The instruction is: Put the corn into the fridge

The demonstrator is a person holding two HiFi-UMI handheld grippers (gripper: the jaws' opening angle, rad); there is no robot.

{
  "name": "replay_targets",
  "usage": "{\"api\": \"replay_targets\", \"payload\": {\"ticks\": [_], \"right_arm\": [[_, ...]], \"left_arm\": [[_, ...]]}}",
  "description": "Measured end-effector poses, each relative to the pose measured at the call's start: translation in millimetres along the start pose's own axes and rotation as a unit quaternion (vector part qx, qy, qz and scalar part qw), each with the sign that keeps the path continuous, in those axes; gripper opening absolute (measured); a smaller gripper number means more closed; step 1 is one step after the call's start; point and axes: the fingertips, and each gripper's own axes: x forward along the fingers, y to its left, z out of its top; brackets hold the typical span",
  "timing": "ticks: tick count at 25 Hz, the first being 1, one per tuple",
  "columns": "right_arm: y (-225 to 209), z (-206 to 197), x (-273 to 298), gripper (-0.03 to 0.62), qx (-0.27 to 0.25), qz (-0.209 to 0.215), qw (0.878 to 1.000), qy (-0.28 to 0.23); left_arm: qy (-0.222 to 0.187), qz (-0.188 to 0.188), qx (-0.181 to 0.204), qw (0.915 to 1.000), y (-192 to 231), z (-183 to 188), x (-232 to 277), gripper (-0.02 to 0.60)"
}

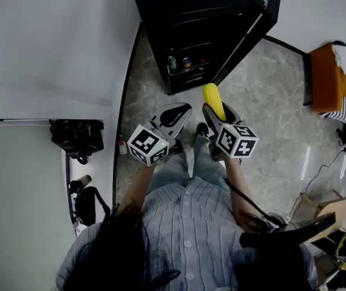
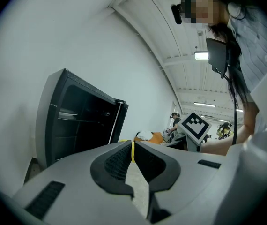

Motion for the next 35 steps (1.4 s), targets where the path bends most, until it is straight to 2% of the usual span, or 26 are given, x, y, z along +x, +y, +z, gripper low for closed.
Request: {"api": "replay_targets", "payload": {"ticks": [8,13,18,26,35], "right_arm": [[-37.4,10.2,46.4,0.253,-0.003,0.002,1.0,0.021],[-65.2,24.6,80.1,0.253,-0.011,0.004,1.0,0.026],[-83.6,31.3,117.0,0.253,-0.022,0.001,0.999,0.028],[-110.9,52.9,170.2,0.253,-0.032,-0.006,0.999,0.019],[-135.3,70.2,230.3,0.253,-0.034,-0.02,0.999,0.011]], "left_arm": [[-0.01,0.013,-0.003,0.9999,31.4,2.1,35.9,0.008],[0.003,0.021,-0.004,0.9998,51.4,-6.8,63.7,0.008],[0.012,0.033,-0.006,0.9994,73.7,-23.5,74.0,0.009],[0.003,0.052,-0.004,0.9986,101.5,-32.2,86.7,0.008],[0.002,0.047,0.007,0.9989,115.2,-39.2,98.8,0.008]]}}
